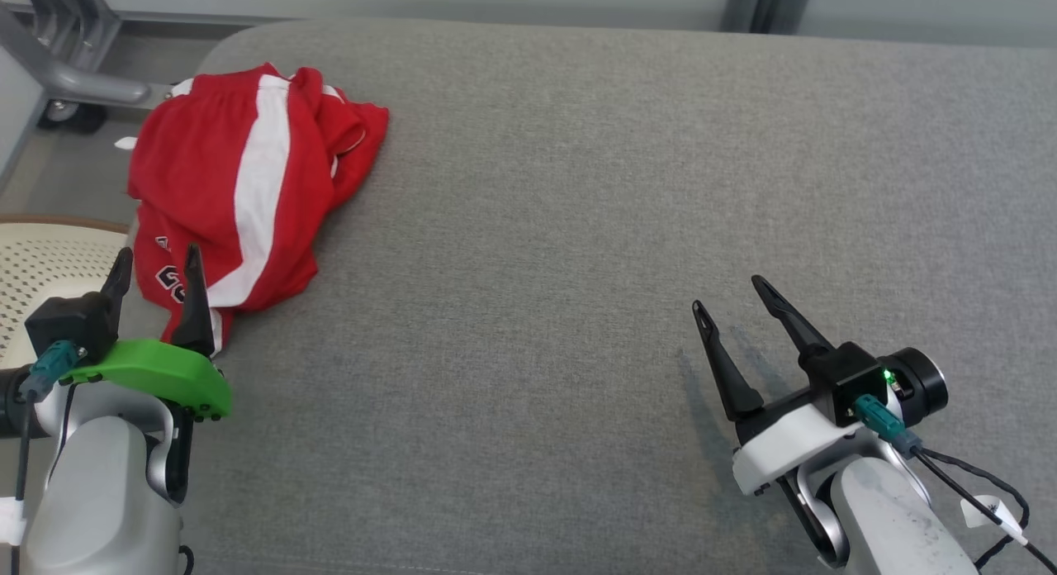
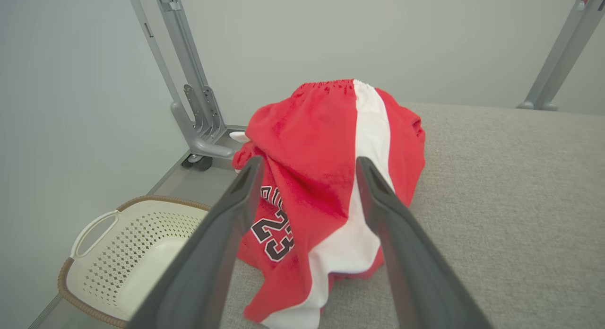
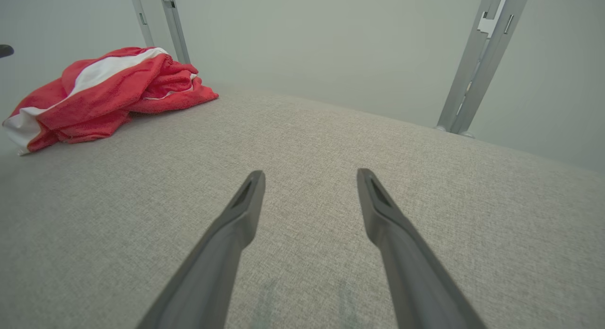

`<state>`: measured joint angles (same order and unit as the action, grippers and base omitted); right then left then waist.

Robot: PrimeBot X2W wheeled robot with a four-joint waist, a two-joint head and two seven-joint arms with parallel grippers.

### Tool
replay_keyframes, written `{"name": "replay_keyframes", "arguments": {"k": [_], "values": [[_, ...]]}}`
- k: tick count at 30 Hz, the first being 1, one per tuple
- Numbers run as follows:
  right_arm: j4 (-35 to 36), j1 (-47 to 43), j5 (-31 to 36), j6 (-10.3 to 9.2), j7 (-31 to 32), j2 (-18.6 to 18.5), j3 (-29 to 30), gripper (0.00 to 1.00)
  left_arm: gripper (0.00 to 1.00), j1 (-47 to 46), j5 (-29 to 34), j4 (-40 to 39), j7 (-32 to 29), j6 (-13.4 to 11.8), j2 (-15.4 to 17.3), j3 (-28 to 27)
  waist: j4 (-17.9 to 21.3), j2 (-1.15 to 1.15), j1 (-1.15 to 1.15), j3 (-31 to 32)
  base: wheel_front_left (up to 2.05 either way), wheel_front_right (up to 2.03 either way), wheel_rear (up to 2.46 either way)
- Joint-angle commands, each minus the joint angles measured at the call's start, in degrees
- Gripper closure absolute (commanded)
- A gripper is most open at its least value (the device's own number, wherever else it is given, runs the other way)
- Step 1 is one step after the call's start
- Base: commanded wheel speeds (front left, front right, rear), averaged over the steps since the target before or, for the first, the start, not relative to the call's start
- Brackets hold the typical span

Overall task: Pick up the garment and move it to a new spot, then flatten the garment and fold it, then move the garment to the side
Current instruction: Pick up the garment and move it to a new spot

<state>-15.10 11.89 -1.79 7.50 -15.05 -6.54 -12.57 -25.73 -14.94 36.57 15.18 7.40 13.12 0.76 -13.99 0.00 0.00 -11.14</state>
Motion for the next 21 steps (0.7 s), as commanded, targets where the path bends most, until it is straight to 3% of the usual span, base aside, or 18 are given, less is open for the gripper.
{"name": "replay_keyframes", "arguments": {"k": [1,6,17,21], "values": [[0.54,1.26,0.63,-0.02,-0.18,-0.26,-0.01,0.00,0.00,-2.30,-1.47,2.44,-0.05,0.14,1.07,1.01,5.19,0.00,0.00,-5.61,0.00,0.00,0.00],[0.88,2.53,0.56,-0.02,-0.18,0.23,-0.02,0.00,0.00,-5.56,-3.72,9.30,-0.05,0.07,2.79,0.27,7.38,0.00,0.00,-7.73,0.00,0.00,0.00],[0.65,3.00,-0.17,-0.02,-0.18,1.08,-0.45,0.00,0.00,-9.68,-5.04,21.22,-0.04,-0.19,3.19,-2.35,9.46,0.00,0.00,-8.59,0.00,0.00,0.00],[0.48,3.14,-0.48,-0.01,-0.18,1.16,-0.40,0.00,0.00,-10.82,-5.01,24.18,-0.05,-1.53,3.62,-3.21,9.59,0.00,0.00,-8.60,0.00,0.00,0.00]]}}
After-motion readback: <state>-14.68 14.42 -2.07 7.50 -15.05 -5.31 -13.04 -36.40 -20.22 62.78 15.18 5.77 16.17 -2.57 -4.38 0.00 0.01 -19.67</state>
